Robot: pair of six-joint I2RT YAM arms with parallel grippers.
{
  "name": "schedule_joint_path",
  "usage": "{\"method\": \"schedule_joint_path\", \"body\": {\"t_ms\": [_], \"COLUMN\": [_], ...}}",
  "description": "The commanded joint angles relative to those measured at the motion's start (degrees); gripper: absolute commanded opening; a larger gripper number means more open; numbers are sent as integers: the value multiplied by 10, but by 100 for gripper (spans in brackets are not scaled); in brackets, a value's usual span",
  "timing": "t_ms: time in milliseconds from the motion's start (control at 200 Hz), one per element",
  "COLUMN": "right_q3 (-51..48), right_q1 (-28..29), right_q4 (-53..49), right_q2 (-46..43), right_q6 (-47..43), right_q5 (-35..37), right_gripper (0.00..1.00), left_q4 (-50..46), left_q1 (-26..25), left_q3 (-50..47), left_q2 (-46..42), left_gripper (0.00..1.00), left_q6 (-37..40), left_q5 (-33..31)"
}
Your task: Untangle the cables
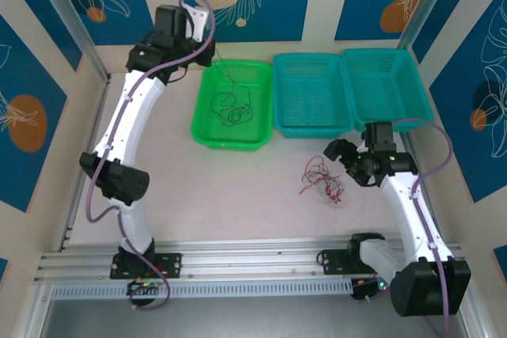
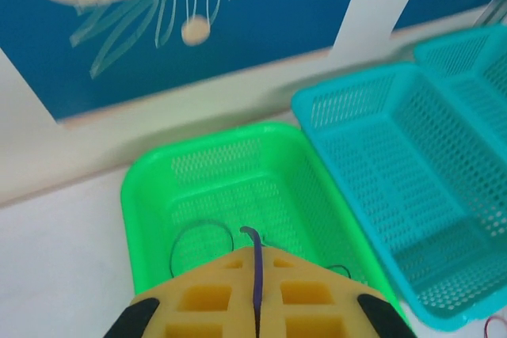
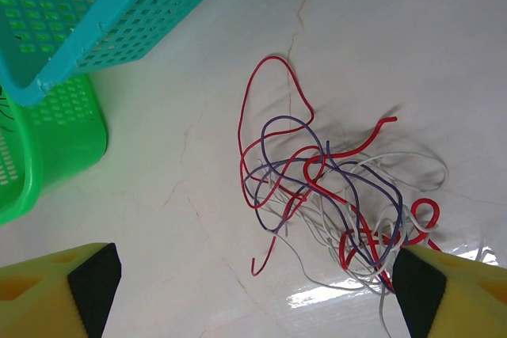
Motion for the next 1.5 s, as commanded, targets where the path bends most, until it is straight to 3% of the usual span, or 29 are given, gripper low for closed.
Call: {"method": "schedule_joint_path", "body": {"t_ms": [0,30,80,235,415,655,750,1090,1145,1250,1325,1355,1495], "right_q3": [-8,-8,-8,-10,-27,-50,-55,-28,-19,-11,-15,-16,-9], "right_q1": [-4,-5,-6,-8,-11,-11,-11,9,20,39,44,47,50], "right_q4": [-16,-17,-18,-20,-19,-14,-6,21,23,28,43,46,43], "right_q2": [-8,-8,-9,-9,1,63,101,280,305,326,314,307,258], "right_q6": [10,10,11,6,5,1,-3,-14,-13,-14,-35,-46,-99], "right_q5": [-14,-14,-15,-12,-6,-40,-46,-58,-40,-9,-14,-17,-50], "right_gripper": [90,90,90,90,90,89,88,82,75,43,9,2,0], "left_q4": [-11,-10,-10,-12,8,204,239,242,245,244,239,237,235], "left_q1": [4,4,3,4,4,4,3,-38,-40,-41,-43,-43,-46], "left_q3": [-27,-30,-32,-35,-105,-405,-491,-560,-561,-560,-559,-559,-560], "left_q2": [3,3,2,-24,-105,-327,-383,-418,-416,-411,-409,-408,-405], "left_gripper": [38,58,73,86,88,88,88,89,89,89,89,89,89], "left_q6": [-3,-3,-1,12,26,34,28,18,18,23,26,26,28], "left_q5": [9,9,9,-3,6,119,147,146,146,149,150,151,177]}}
